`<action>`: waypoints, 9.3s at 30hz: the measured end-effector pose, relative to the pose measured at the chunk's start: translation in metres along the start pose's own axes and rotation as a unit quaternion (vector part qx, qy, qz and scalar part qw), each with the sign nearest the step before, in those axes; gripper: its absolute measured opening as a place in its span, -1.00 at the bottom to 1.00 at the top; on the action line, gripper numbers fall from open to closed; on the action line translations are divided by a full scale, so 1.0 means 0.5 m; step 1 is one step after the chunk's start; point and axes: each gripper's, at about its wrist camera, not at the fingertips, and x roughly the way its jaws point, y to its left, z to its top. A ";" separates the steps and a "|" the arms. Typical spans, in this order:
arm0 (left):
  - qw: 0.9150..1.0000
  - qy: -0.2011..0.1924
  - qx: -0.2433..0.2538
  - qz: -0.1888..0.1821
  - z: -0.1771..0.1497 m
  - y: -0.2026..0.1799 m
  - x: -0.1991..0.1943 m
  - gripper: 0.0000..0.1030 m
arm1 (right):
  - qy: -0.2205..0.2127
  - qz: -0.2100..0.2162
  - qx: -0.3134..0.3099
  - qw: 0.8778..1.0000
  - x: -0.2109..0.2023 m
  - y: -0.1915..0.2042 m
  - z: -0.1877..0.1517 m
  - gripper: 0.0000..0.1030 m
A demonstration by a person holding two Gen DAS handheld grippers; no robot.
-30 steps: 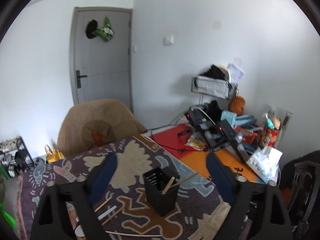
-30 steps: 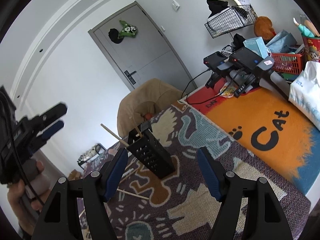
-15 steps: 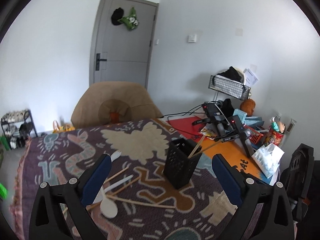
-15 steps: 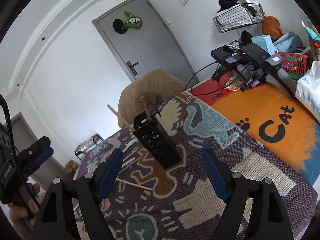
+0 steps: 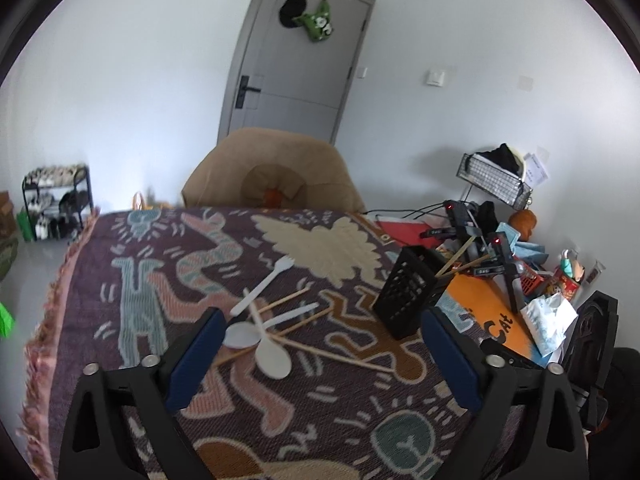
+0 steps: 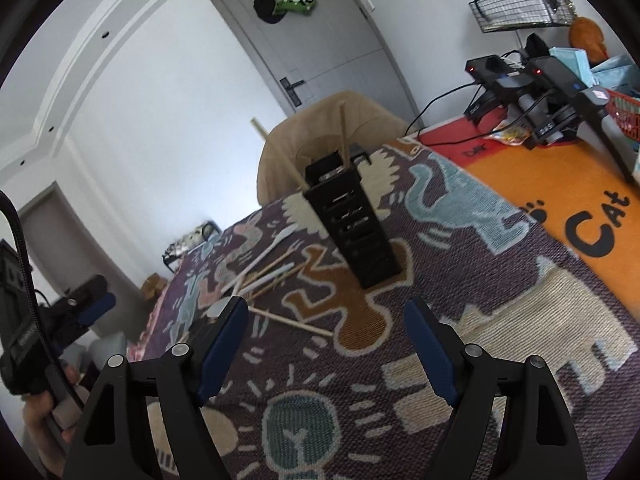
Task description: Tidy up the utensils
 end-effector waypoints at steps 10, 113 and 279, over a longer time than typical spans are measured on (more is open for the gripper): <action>0.992 0.071 -0.104 0.011 -0.072 0.093 0.067 -0.03 | 0.018 -0.004 -0.003 1.000 0.028 0.002 -0.014 0.51; 0.938 0.045 -0.342 0.036 -0.127 0.225 0.148 -0.96 | 0.060 -0.003 0.008 0.998 0.076 -0.018 -0.041 0.39; 0.871 0.158 0.452 0.108 0.160 -0.337 0.224 -0.96 | -0.093 -0.057 0.062 0.992 -0.103 -0.143 0.062 0.30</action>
